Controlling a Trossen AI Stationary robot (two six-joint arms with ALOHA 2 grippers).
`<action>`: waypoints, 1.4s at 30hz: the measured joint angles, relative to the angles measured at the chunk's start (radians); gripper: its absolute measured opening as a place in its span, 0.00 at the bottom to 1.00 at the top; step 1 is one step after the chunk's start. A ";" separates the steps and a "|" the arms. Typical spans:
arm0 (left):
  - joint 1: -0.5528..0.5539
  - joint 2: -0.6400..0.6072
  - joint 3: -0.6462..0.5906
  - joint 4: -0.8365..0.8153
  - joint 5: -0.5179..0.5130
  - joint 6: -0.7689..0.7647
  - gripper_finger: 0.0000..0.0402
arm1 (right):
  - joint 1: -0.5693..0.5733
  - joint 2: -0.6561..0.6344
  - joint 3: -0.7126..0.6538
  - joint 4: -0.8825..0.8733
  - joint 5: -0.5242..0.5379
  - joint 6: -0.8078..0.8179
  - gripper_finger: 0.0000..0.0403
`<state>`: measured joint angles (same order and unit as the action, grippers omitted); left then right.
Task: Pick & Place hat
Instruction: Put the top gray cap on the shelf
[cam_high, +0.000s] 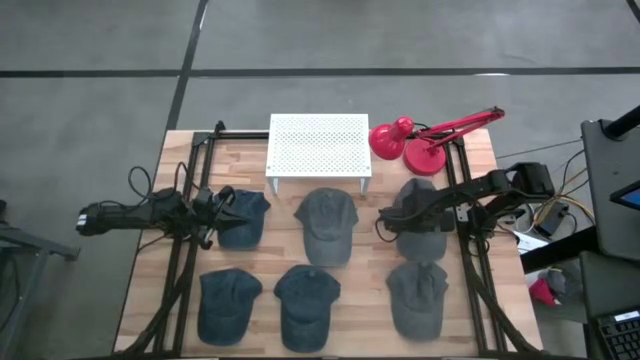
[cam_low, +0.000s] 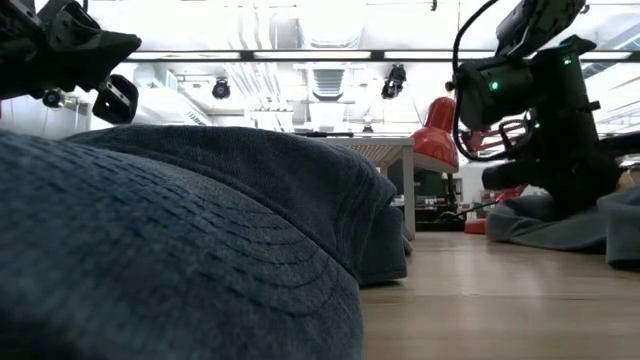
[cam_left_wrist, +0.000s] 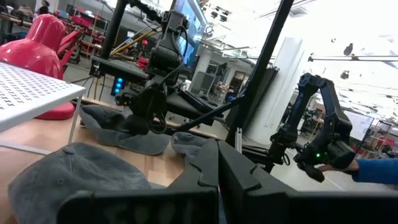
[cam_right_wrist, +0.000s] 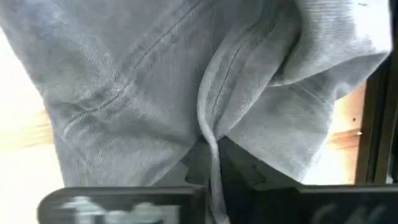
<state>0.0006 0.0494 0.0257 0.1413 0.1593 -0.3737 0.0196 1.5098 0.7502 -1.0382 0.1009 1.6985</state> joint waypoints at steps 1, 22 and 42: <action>0.000 0.000 0.000 0.000 0.000 0.001 0.00 | 0.000 -0.012 0.000 -0.001 0.003 0.000 0.04; 0.000 0.000 0.000 0.000 -0.001 0.005 0.00 | 0.000 -0.431 0.148 -0.070 -0.041 -0.267 0.02; 0.000 0.000 0.000 0.000 -0.001 0.007 0.00 | 0.000 -0.381 0.622 0.183 0.033 -0.790 0.02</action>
<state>0.0006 0.0494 0.0261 0.1413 0.1585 -0.3668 0.0193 1.1288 1.3724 -0.8548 0.1342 0.9089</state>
